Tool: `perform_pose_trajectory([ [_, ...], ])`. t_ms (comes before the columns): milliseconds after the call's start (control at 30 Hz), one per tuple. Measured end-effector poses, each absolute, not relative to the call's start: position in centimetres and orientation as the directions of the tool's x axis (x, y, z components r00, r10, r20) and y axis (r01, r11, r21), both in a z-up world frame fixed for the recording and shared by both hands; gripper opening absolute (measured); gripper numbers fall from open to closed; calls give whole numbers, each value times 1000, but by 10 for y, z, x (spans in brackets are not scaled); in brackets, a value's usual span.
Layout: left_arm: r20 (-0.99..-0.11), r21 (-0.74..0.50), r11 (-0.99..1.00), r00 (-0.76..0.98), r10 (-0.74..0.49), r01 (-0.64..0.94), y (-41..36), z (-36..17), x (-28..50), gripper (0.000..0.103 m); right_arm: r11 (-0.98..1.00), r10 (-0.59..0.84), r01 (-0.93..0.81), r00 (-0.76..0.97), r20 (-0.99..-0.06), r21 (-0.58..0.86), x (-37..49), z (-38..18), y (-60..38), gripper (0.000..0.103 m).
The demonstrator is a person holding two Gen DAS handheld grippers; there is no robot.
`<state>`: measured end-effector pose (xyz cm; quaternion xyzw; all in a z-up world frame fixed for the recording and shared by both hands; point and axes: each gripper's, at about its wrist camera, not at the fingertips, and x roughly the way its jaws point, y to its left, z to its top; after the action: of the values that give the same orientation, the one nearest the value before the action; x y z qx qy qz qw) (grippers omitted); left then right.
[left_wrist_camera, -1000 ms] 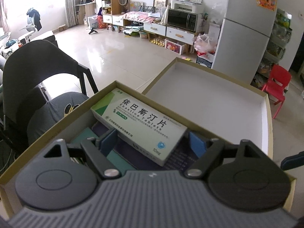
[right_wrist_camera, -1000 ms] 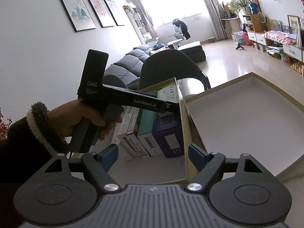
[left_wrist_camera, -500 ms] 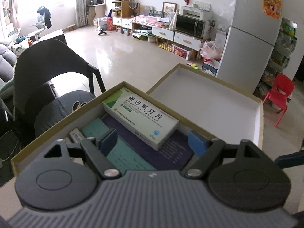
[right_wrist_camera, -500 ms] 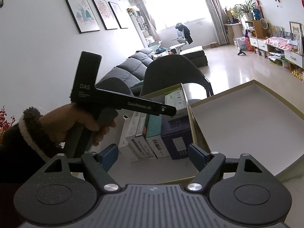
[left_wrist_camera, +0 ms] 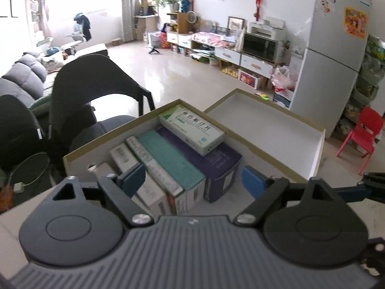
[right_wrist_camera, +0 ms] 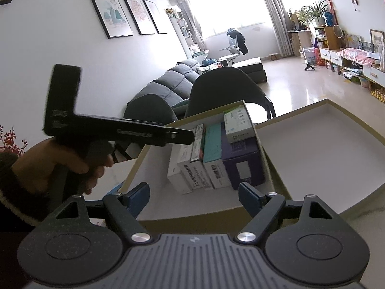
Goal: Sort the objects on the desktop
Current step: 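Withdraw the left tool up out of the beige box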
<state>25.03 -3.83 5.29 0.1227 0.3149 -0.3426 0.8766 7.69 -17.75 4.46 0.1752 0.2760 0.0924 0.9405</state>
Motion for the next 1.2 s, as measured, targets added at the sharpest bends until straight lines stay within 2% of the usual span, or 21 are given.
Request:
perform_pose_trajectory([
  [133,-620,41,755,609,-495,655,-27,56,227,97,923,273,-82,827,-491,375,71,45,-167,83],
  [400,-585,99,809,692,-424,579,-8,64,189,103,926,285,-107,829,-482,363,55,48,-146,85],
  [867,-534,134,894,791,-299,428,22,61,140,103,929,280,-106,828,-485,355,27,40,-119,87],
  [1200,-545,127,948,819,-178,290,43,44,115,103,923,298,-116,817,-494,366,13,27,-97,90],
])
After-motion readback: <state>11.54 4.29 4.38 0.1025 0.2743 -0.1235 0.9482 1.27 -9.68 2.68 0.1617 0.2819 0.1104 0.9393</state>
